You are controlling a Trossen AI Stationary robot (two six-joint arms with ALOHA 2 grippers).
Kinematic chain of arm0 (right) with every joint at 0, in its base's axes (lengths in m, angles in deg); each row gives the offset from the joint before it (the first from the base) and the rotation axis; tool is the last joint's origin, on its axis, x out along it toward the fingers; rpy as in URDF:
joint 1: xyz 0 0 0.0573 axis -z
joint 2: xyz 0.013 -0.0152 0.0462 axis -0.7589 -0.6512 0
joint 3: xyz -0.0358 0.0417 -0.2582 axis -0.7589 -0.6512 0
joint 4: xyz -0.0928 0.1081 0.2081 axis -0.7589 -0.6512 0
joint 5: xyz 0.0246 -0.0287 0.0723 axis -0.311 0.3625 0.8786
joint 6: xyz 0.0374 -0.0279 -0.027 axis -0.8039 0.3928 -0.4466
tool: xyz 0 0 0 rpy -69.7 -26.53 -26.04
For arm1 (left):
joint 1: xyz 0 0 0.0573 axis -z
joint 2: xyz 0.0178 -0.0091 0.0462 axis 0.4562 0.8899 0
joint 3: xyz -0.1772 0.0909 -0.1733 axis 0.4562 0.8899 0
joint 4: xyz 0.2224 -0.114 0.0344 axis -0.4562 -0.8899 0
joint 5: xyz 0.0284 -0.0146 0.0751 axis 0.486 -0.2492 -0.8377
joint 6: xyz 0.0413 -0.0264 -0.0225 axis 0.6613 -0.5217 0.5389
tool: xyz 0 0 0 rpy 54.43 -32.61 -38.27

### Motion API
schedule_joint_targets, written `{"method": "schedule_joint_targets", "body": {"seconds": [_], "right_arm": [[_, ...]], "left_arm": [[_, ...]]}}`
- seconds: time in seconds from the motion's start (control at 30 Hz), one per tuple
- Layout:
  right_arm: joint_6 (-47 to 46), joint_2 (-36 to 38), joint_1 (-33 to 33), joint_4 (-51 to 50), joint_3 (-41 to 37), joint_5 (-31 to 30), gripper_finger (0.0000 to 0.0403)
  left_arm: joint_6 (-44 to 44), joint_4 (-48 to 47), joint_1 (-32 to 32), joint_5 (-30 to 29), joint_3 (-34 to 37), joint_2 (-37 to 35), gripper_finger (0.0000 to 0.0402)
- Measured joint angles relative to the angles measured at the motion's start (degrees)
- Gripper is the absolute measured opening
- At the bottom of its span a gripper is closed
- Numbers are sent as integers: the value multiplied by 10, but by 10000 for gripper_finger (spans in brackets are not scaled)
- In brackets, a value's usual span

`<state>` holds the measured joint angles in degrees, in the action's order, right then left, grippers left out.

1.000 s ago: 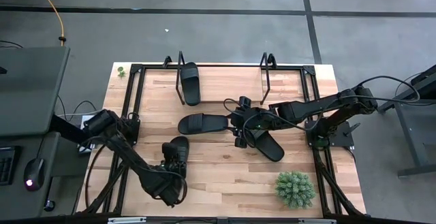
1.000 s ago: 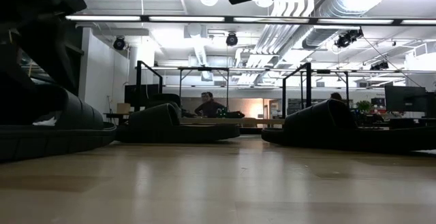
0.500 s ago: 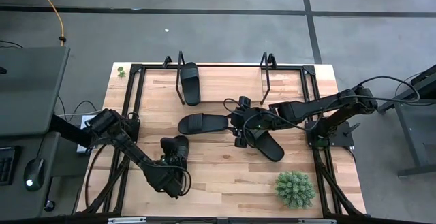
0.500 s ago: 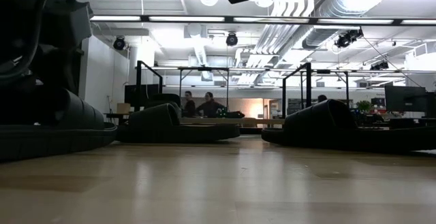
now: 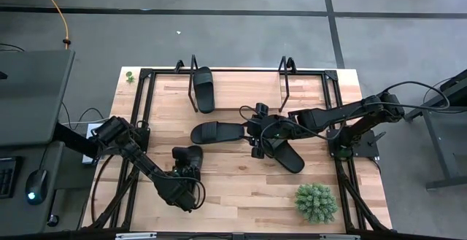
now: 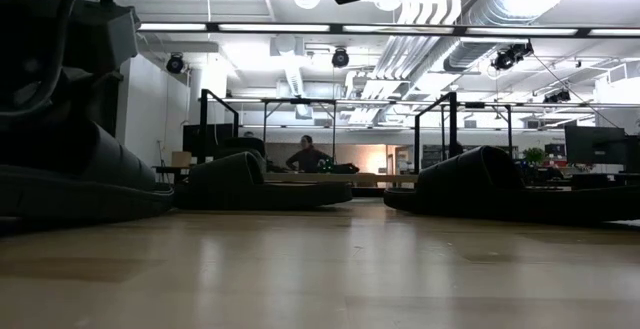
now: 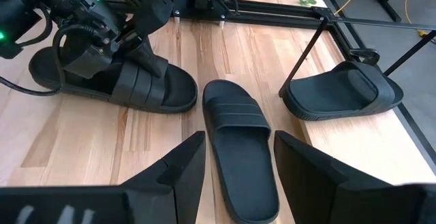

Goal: Pick and place slides into the shelf
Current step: Put the black slipper on the shelf

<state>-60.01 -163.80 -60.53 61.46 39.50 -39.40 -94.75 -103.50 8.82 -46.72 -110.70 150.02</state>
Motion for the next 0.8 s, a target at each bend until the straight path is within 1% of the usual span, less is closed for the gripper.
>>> {"method": "schedule_joint_targets", "body": {"seconds": [0.13, 0.2, 0.27, 0.47, 0.63, 0.8], "right_arm": [[0, 0, 0, 0, 0, 0, 165], [1, 0, 0, 0, 0, 0, 165], [0, 0, 0, 0, 0, 0, 165], [0, 0, 0, 0, 0, 0, 165], [0, 0, 0, 0, 0, 0, 165], [0, 0, 0, 0, 0, 0, 165]], "left_arm": [[4, -1, 0, 2, 0, 0, 13], [9, -1, 0, 5, 0, 0, 7], [10, -1, 0, 5, 0, 0, 8], [11, -24, 0, 7, -1, 0, 27], [-5, -79, 0, 13, -25, 0, 15], [-15, -110, 0, 0, -67, 0, 6]]}}
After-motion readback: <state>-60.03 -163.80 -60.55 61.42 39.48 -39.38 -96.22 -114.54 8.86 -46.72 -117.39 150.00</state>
